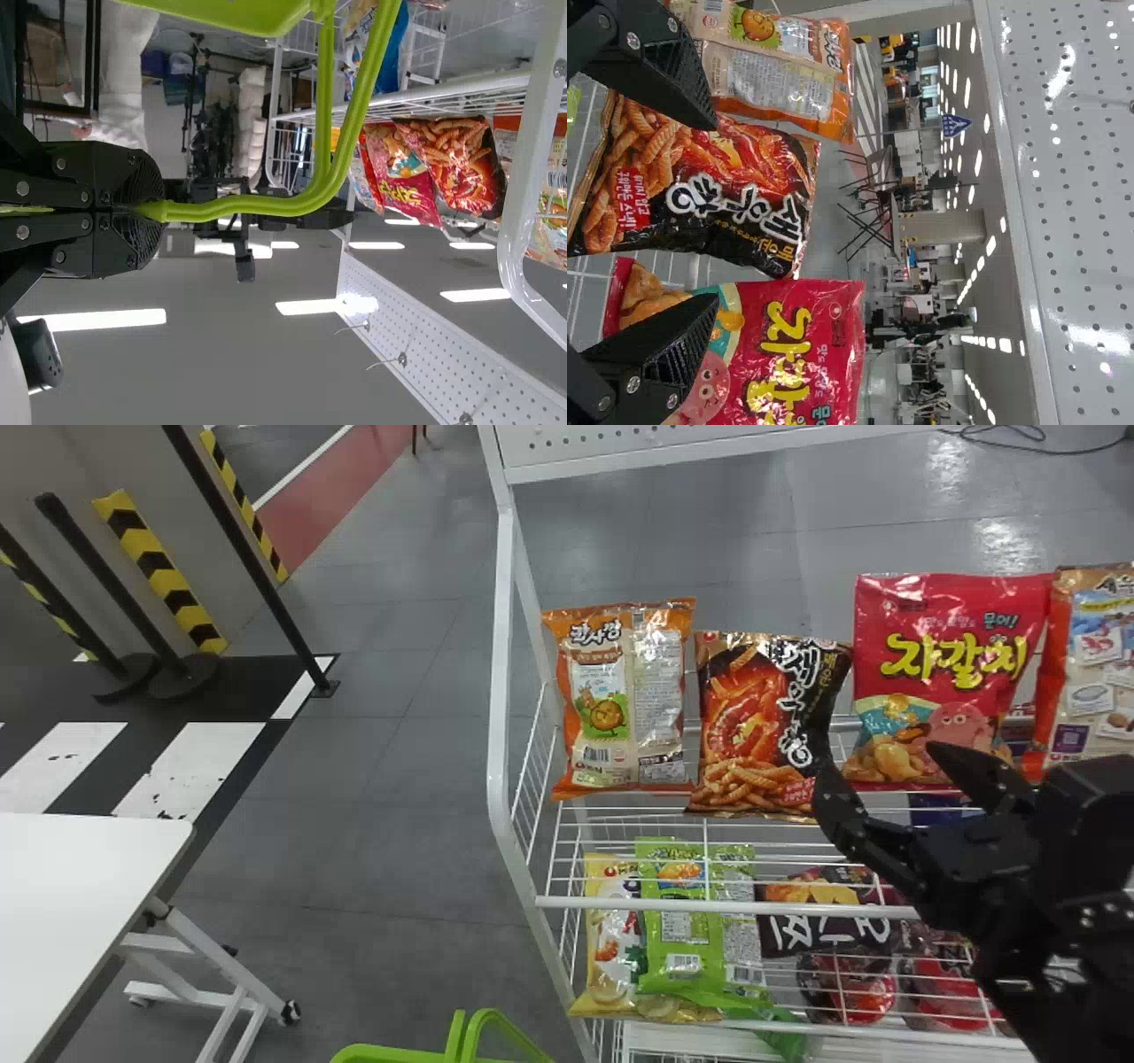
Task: Hold basket handle with left hand then pick spicy shrimp crackers with right hand and place into basket
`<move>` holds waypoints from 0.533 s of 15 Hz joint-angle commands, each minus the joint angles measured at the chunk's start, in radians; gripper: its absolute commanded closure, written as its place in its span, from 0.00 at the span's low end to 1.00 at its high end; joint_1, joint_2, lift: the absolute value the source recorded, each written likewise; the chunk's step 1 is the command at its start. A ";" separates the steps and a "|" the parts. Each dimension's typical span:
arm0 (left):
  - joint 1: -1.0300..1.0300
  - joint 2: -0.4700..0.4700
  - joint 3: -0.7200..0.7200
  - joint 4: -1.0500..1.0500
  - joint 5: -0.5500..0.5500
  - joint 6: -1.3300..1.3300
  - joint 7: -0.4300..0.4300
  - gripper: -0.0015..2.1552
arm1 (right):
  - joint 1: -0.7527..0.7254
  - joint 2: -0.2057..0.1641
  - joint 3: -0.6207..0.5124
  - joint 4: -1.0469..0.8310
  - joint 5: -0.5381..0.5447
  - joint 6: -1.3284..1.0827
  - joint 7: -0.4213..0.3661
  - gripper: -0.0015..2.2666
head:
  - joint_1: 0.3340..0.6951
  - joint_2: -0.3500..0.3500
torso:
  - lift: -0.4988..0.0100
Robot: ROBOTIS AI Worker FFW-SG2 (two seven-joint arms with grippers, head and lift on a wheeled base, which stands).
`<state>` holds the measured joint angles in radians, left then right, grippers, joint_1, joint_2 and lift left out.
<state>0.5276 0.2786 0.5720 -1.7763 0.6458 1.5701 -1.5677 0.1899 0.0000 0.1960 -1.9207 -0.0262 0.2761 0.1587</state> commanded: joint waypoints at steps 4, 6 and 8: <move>-0.003 0.005 0.000 0.000 0.000 0.001 -0.013 1.00 | -0.129 0.001 0.053 0.134 0.005 0.012 -0.044 0.06 | 1.00 0.92 | 0.96; -0.006 0.008 -0.001 -0.002 0.000 0.001 -0.013 1.00 | -0.184 0.001 0.062 0.201 0.003 0.015 -0.051 0.06 | 1.00 0.93 | 0.96; -0.012 0.011 -0.001 0.000 0.000 0.001 -0.013 1.00 | -0.227 0.001 0.077 0.258 -0.003 0.021 -0.054 0.06 | 1.00 0.93 | 0.96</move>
<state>0.5194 0.2878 0.5710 -1.7774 0.6458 1.5701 -1.5677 -0.0051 0.0000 0.2629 -1.7036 -0.0254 0.2917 0.1051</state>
